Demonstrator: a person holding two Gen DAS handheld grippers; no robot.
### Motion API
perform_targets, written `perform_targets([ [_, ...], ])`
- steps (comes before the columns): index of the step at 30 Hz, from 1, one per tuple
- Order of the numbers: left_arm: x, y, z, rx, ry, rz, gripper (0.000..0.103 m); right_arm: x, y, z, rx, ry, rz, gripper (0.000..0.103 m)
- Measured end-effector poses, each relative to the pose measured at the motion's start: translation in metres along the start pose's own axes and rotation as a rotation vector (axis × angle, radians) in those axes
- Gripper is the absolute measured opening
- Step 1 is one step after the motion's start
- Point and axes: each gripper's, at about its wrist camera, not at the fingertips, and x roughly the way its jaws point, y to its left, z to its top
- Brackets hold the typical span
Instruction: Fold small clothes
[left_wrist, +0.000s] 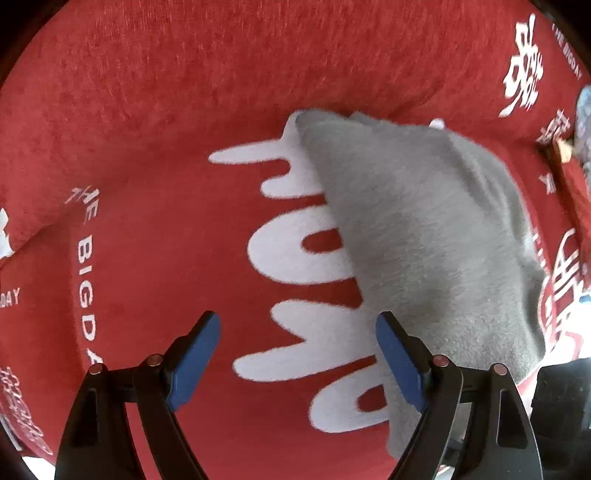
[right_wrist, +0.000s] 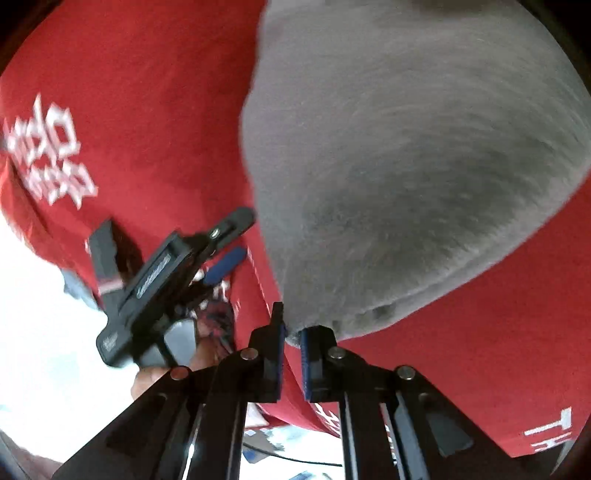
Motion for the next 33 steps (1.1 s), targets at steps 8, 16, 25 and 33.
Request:
perform_targets([
  [8,-0.007,0.008,-0.008,-0.012,-0.015,0.03,0.087,-0.013,0.002,0.0,-0.068,0.103,-0.183,0.013],
  [16,-0.023,-0.03,0.018,-0.01,-0.097,-0.01,0.087,-0.103,0.057,0.064,-0.342,-0.142,-0.367,0.013],
  [25,0.013,-0.041,0.009,-0.101,-0.044,-0.004,0.091,-0.093,0.017,0.106,-0.368,-0.136,-0.569,0.004],
  [33,0.005,-0.049,0.009,-0.084,-0.032,0.067,0.094,-0.116,0.014,0.099,-0.338,-0.104,-0.502,0.007],
])
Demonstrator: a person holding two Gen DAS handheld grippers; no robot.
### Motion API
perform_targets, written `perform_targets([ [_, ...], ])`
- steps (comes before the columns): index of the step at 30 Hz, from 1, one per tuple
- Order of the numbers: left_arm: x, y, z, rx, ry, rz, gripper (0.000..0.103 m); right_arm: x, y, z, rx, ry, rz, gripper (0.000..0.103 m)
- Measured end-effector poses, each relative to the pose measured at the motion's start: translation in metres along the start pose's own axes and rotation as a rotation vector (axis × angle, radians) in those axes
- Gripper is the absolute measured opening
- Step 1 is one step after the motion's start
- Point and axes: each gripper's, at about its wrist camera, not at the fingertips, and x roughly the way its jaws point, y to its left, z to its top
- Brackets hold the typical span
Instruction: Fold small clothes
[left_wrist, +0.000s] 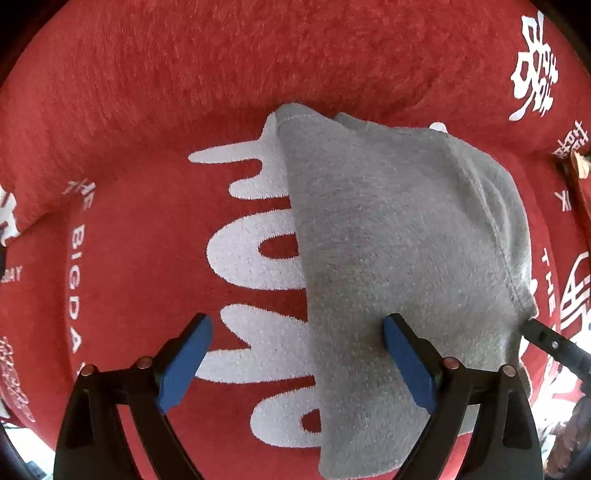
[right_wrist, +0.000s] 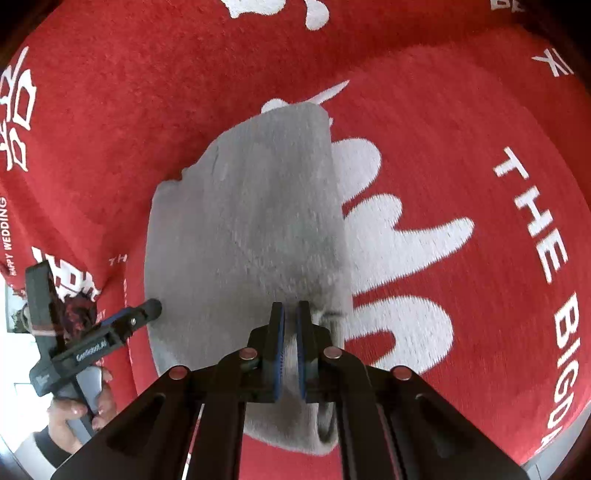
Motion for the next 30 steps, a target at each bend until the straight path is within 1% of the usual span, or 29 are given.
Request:
perform_targets([
  [1,-0.001,-0.001,0.0,-0.001,0.0,0.004,0.094,-0.002,-0.002,0.0,-0.002,0.004,-0.002,0.01],
  [2,-0.001,-0.002,-0.001,-0.006,0.002,0.006,0.094,-0.001,-0.002,-0.002,-0.004,0.012,-0.014,0.011],
  [6,-0.001,-0.001,-0.002,-0.031,0.008,0.01,0.094,0.002,-0.004,-0.012,0.033,0.05,0.039,0.011],
  [10,-0.002,-0.002,-0.002,-0.034,0.009,0.024,0.094,0.001,-0.008,-0.017,0.045,0.064,0.051,0.011],
  [14,-0.002,-0.002,-0.003,-0.05,0.019,0.024,0.094,0.0,-0.011,-0.015,0.052,0.072,0.068,0.011],
  [19,-0.001,-0.002,-0.002,-0.065,0.02,0.03,0.094,-0.004,-0.008,-0.011,0.031,0.073,0.08,0.011],
  [20,-0.001,-0.002,-0.002,-0.065,0.018,0.032,0.095,-0.004,-0.007,-0.01,0.028,0.073,0.081,0.011],
  [21,-0.002,-0.002,-0.002,-0.066,0.017,0.036,0.103,-0.006,-0.007,-0.009,0.025,0.072,0.082,0.011],
  [23,-0.003,-0.002,-0.002,-0.068,0.006,0.046,0.103,-0.008,-0.005,-0.007,0.02,0.069,0.085,0.012],
  [25,-0.003,0.0,-0.001,-0.074,0.011,0.039,0.103,-0.009,-0.004,-0.004,0.011,0.065,0.086,0.023],
  [27,-0.005,0.003,0.0,-0.076,0.017,0.025,0.103,-0.013,-0.002,-0.002,0.003,0.057,0.099,0.053],
  [28,-0.005,0.005,0.002,-0.074,0.017,0.024,0.103,-0.016,-0.001,0.0,-0.004,0.05,0.106,0.057],
  [30,-0.006,0.01,0.006,-0.072,0.016,0.027,0.103,-0.02,0.001,0.007,-0.022,0.035,0.12,0.058],
])
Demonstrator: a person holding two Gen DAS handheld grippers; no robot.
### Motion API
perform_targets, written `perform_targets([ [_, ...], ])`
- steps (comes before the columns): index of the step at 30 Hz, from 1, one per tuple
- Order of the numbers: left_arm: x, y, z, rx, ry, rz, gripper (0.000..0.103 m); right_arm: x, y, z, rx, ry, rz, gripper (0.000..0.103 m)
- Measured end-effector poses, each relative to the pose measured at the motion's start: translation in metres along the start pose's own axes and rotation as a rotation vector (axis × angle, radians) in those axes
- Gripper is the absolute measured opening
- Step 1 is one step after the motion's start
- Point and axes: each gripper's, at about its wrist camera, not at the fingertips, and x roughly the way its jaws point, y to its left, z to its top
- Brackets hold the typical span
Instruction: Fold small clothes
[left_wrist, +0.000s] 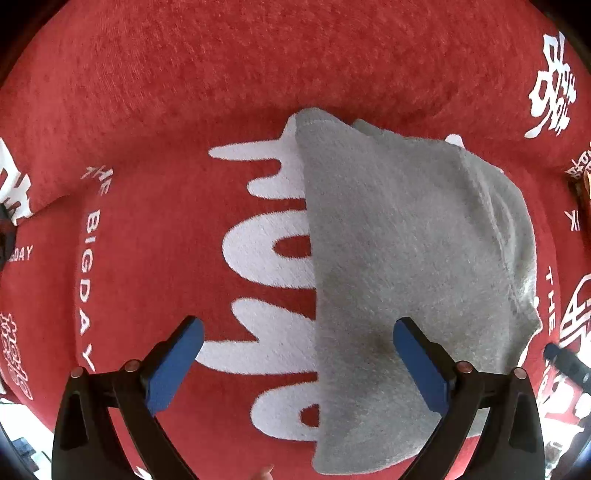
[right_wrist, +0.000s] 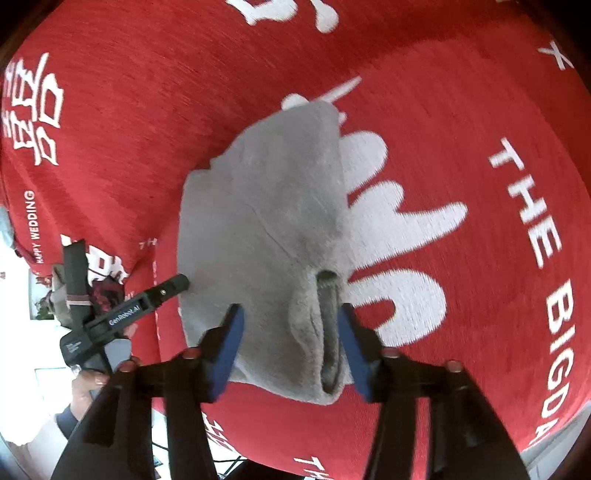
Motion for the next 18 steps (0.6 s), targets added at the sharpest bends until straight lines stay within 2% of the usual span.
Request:
perform_targets([
  [5,0.005,0.021,0.016,-0.046,0.001,0.004,0.103,-0.008,-0.013,0.023,0.029,-0.042,-0.007,0.058],
  [10,0.016,0.034,0.023,-0.093,0.055,-0.14,0.103,-0.006,-0.033,0.039,0.076,-0.049,-0.011,0.06],
  [14,0.016,0.033,0.03,-0.093,0.039,-0.245,0.103,0.007,-0.048,0.049,0.106,-0.011,0.016,0.063],
  [16,0.022,0.029,0.034,-0.091,0.057,-0.316,0.103,0.012,-0.052,0.053,0.103,-0.002,0.035,0.063],
  [18,0.029,0.022,0.037,-0.08,0.074,-0.344,0.103,0.018,-0.055,0.058,0.107,0.013,0.07,0.064],
])
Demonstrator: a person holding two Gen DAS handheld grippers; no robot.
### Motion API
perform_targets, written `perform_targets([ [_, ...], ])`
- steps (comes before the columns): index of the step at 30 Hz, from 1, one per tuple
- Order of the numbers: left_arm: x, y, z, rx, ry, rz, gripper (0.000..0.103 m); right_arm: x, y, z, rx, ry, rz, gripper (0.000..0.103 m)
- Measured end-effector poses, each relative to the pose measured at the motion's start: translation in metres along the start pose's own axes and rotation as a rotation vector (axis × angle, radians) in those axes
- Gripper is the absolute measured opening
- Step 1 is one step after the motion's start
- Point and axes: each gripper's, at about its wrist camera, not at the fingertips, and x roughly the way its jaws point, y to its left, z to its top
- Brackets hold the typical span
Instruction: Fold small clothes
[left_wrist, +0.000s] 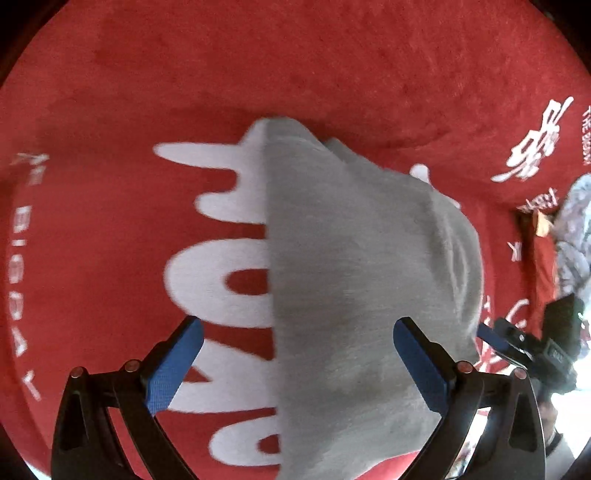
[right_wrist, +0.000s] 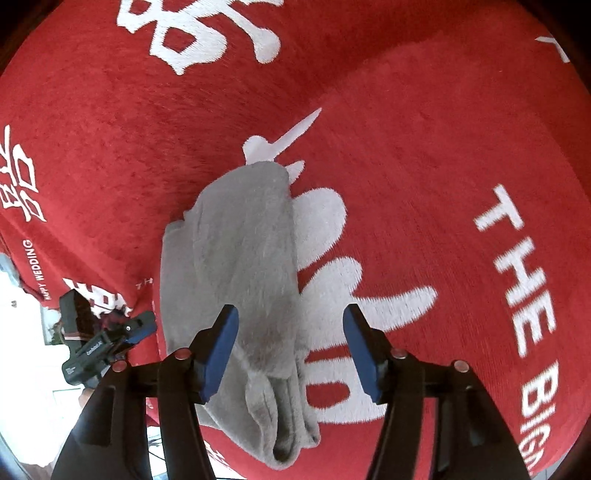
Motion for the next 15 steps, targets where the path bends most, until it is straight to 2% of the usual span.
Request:
perform_targets([
  [2,0.011,-0.004,0.001,0.02,0.021,-0.009,0.103,0.008,-0.004,0.004,0.01,0.024,0.046,0.066],
  [7,0.032,-0.016,0.001,0.037,0.073,-0.103,0.103,0.033,-0.008,0.01,0.002,0.131,0.139,0.066],
  [10,0.042,-0.024,0.0,0.073,0.085,-0.11,0.103,0.048,-0.006,0.014,-0.022,0.182,0.17,0.066],
  [15,0.05,-0.033,0.002,0.077,0.07,-0.087,0.103,0.068,0.008,0.024,-0.062,0.197,0.22,0.069],
])
